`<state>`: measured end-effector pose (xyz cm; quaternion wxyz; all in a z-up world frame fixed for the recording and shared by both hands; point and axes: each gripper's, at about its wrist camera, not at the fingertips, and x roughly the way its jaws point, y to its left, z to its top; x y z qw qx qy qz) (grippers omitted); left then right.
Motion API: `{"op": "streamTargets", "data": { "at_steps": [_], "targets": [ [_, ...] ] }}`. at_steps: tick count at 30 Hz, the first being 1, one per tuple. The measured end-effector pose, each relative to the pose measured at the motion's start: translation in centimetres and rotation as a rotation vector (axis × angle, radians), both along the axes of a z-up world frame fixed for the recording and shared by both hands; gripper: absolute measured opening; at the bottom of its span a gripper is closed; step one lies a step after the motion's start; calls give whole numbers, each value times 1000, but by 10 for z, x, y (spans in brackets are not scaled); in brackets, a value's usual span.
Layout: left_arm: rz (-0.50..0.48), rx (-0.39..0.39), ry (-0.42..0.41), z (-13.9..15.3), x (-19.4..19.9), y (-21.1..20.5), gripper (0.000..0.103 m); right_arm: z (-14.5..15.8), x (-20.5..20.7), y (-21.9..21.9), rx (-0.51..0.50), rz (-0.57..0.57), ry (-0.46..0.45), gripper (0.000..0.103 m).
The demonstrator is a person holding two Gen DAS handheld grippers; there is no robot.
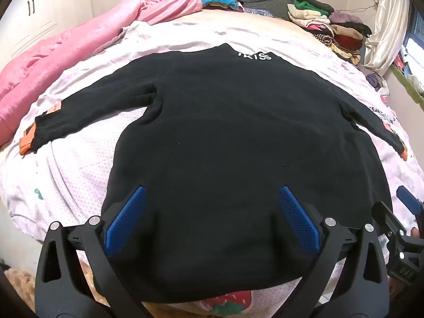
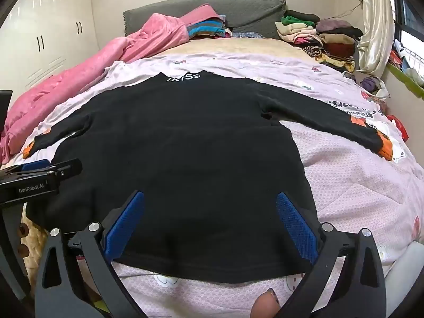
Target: Fold small clothes
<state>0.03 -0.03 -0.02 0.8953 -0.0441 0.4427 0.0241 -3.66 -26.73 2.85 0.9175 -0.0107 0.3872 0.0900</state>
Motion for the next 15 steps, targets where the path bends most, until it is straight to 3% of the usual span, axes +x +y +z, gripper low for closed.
{"op": "streamTargets", "data": {
  "at_steps": [15],
  "targets": [
    [2, -4, -10, 0, 0, 0, 94, 0, 2, 3, -13, 6, -10, 99]
  ]
}}
